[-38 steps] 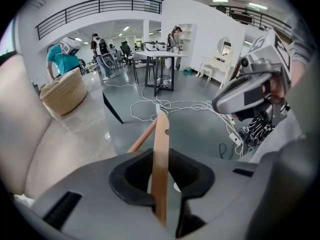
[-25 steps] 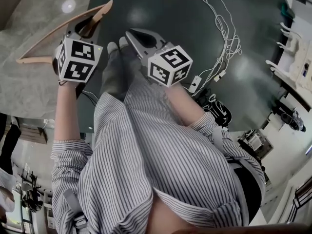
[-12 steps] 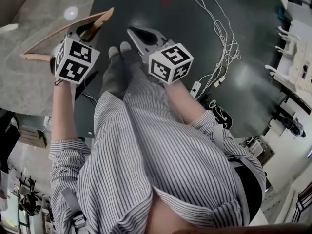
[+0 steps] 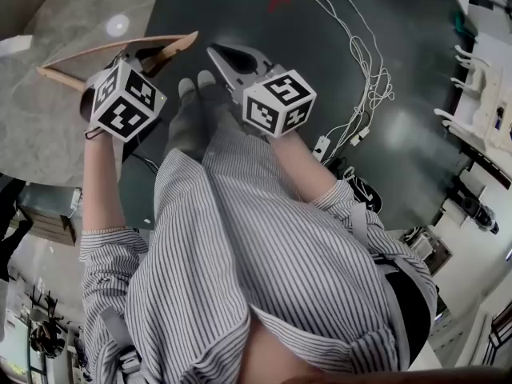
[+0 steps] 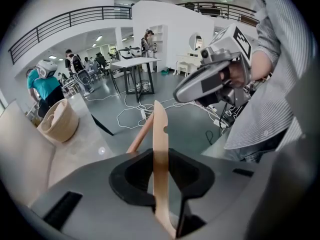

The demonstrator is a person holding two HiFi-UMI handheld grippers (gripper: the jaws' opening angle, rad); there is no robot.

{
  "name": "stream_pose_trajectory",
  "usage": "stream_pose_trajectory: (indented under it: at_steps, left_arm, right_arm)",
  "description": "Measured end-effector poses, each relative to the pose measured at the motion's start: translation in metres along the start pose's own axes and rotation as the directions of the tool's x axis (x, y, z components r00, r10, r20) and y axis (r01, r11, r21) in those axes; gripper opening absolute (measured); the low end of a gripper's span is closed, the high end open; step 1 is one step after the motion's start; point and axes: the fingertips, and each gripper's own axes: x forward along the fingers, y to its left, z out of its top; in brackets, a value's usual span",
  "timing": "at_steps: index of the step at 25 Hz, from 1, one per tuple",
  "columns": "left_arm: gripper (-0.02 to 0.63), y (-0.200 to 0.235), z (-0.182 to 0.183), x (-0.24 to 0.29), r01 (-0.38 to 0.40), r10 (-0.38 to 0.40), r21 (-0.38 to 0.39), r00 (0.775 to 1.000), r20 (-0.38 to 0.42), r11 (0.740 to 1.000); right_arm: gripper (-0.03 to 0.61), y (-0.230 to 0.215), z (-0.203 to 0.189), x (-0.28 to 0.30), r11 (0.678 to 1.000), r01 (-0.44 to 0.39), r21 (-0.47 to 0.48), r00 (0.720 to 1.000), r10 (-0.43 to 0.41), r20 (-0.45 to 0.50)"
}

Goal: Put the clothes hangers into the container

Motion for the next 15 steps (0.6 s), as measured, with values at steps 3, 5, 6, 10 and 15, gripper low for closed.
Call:
stream_pose_trajectory:
  at_steps: [3,5,6,10,15]
  left_arm:
    - [0.098,-0.005,-0.002,-0.003,0.012,-0.012,0.024,1.0,-0.008,1.0]
    - [0.098,-0.008,-0.004,-0.004,0.011,-0.01,0.047,1.0,-0.011,0.999]
    - [0.098,-0.009,-0.004,-0.004,0.005,-0.005,0.06,1.0,-0.009,0.998]
    - [0.098,-0.009,0.001,-0.008,-0.036,0.035,0.074,0.999,0.016,0.997]
    - [0.098,0.003,0.017,-0.022,-0.102,0.099,0.025,0.99,0.101,0.994]
  right_arm:
    - [0.015,0.003,0.0,-0.002,1.0,0.0,-0.003,1.0,0.0,0.004]
    - [0.015,0.006,-0.002,-0.003,1.0,-0.001,-0.005,1.0,0.001,0.003]
    - [0.015,0.007,-0.003,-0.003,1.0,-0.002,-0.006,1.0,0.002,0.003]
    - [0.015,0.009,-0.003,-0.006,1.0,-0.001,-0.011,1.0,0.001,0.008]
    - [0.015,0.01,0.001,-0.01,1.0,0.0,-0.022,1.0,0.001,0.018]
